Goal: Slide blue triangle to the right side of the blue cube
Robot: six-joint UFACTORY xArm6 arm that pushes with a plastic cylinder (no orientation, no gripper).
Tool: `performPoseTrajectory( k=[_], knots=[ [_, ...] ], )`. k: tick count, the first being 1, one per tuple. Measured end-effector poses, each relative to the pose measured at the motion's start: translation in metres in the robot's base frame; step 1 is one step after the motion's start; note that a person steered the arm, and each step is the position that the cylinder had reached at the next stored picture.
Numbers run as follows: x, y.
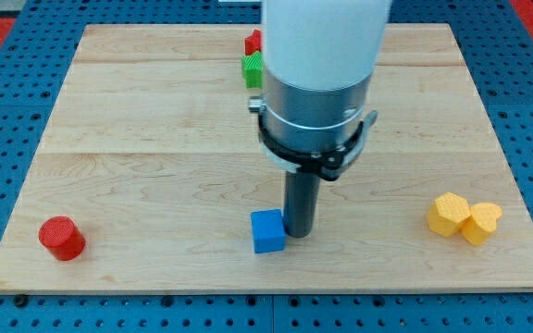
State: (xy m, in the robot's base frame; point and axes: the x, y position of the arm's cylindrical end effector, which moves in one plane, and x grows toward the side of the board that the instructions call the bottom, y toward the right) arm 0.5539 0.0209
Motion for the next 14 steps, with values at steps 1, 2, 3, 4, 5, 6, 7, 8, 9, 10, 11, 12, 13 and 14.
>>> performPoseTrajectory(
  k=[1, 2, 3, 4, 5, 6, 7, 8, 9, 10, 11, 12, 13, 14],
  knots=[
    [0.0, -0.008],
    [0.001, -0.004],
    [-0.02, 0.006],
    [-0.063, 0.007],
    [-0.111, 0.042],
    [-0.164, 0.084],
    [-0.217, 0.091],
    [-0.261, 0.086],
    [-0.272, 0.058],
    [-0.272, 0.015],
    [-0.269, 0.0],
    [-0.256, 0.0],
    [-0.238, -0.006],
    [-0.221, -0.031]
  ],
)
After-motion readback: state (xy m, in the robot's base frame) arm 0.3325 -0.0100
